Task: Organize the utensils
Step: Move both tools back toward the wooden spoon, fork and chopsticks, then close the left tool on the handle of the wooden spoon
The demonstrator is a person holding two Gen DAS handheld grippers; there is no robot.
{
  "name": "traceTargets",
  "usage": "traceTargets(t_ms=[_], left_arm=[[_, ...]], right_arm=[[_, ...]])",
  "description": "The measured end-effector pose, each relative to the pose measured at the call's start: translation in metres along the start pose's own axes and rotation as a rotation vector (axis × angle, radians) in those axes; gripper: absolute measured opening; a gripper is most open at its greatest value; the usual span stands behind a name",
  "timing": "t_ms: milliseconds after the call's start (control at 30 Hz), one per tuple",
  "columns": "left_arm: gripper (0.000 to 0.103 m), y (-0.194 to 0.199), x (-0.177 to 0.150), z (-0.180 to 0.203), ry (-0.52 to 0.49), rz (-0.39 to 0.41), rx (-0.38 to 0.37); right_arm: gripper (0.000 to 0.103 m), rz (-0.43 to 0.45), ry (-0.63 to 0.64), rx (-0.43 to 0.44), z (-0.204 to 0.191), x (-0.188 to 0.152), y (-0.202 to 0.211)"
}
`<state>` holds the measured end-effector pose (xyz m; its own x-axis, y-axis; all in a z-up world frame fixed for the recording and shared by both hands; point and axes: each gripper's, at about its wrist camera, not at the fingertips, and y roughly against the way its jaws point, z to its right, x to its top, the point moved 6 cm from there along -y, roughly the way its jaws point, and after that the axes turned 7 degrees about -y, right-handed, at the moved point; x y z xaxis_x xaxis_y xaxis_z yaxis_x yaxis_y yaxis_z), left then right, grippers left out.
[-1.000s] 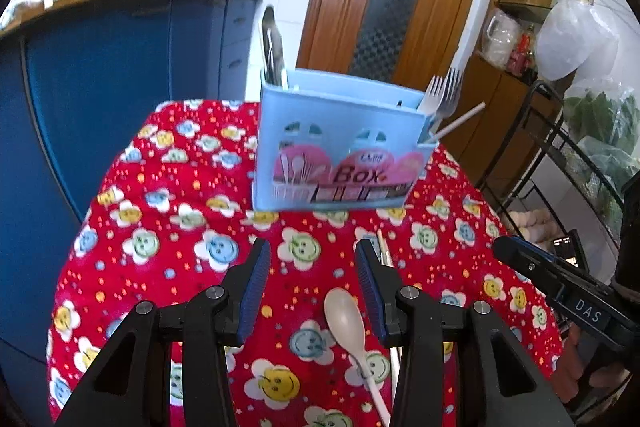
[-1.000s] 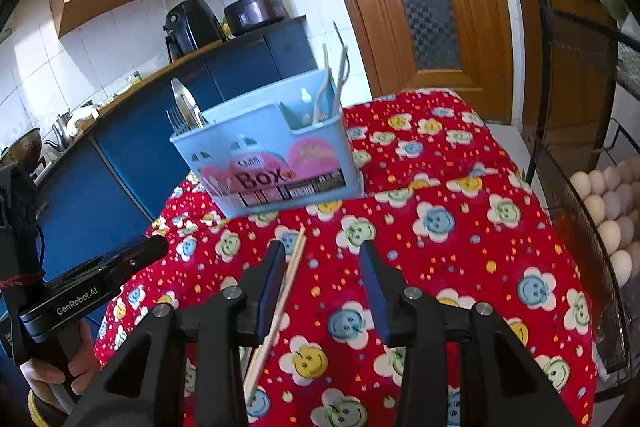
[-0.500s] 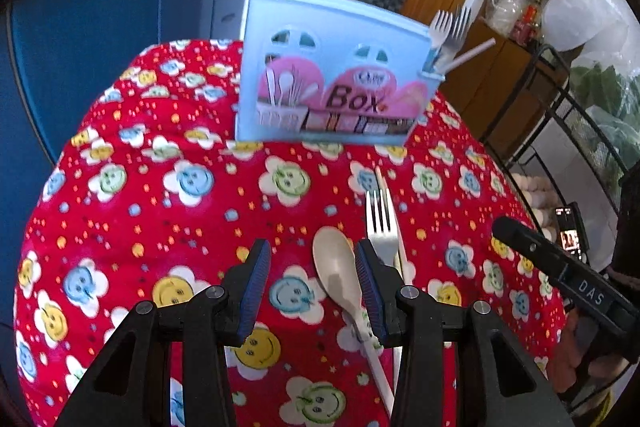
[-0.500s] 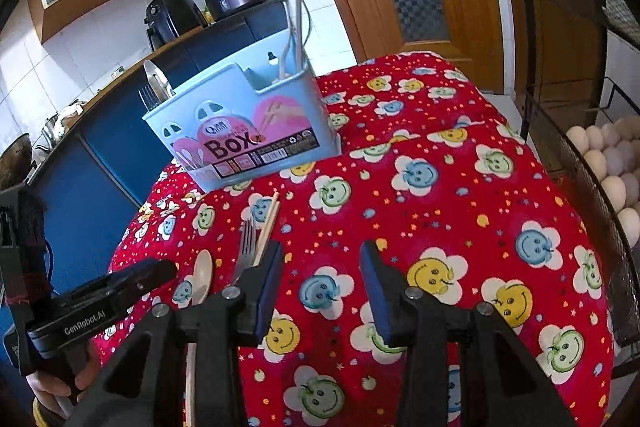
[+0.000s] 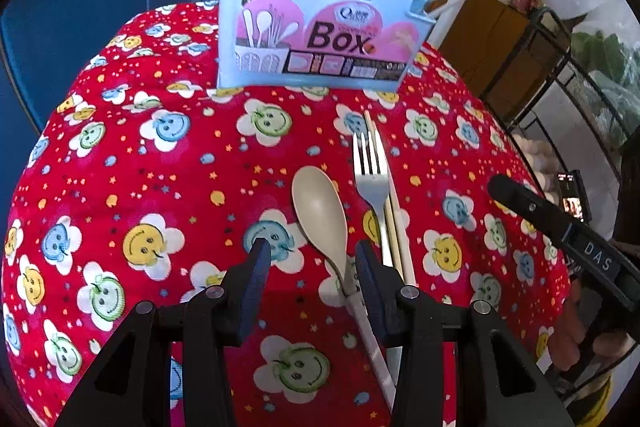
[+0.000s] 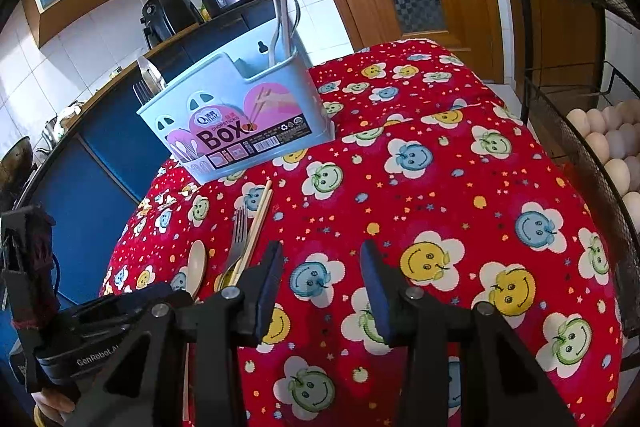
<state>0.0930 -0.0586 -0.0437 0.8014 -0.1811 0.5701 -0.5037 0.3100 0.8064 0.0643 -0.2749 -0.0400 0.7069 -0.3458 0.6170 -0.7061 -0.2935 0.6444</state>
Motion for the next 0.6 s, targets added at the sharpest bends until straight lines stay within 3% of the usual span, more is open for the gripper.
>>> traceTargets(t_ms=[300, 500, 600], left_arm=[[0.043, -0.009, -0.005, 0.009, -0.021, -0.04, -0.003], [0.021, -0.011, -0.005, 0.011, -0.031, -0.037, 0.006], [0.014, -0.012, -0.004, 0.006, -0.005, -0.038, -0.014]], right_arm=[[0.043, -0.007, -0.017, 0.007, 0.006, -0.002, -0.002], [0.044, -0.019, -0.013, 0.009, 0.004, -0.005, -0.005], [0.044, -0.025, -0.009, 0.009, 0.002, -0.005, -0.007]])
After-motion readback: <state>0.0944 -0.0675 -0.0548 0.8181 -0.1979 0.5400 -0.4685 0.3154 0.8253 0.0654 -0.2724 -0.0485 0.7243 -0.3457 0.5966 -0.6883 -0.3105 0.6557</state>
